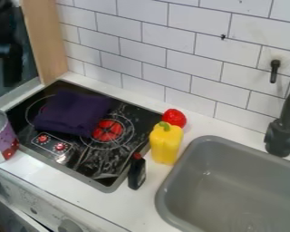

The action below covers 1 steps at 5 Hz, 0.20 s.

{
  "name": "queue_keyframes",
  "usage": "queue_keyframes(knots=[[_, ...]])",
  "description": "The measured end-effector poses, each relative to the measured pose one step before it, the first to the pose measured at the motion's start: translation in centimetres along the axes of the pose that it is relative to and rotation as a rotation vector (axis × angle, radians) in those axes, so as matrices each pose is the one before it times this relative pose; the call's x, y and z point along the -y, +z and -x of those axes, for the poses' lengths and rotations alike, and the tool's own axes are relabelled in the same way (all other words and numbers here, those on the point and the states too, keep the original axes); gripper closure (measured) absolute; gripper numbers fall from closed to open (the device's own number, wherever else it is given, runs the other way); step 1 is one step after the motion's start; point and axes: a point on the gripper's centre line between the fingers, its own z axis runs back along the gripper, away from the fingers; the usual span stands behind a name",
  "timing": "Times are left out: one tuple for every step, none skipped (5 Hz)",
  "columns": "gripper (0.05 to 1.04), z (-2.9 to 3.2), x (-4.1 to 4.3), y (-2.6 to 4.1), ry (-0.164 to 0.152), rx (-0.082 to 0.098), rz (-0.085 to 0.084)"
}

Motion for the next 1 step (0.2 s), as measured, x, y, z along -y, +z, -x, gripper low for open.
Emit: queue_keyframes(knots=[[0.083, -0.374, 2.63, 2.265, -0.1098, 0.0614, 0.0033]])
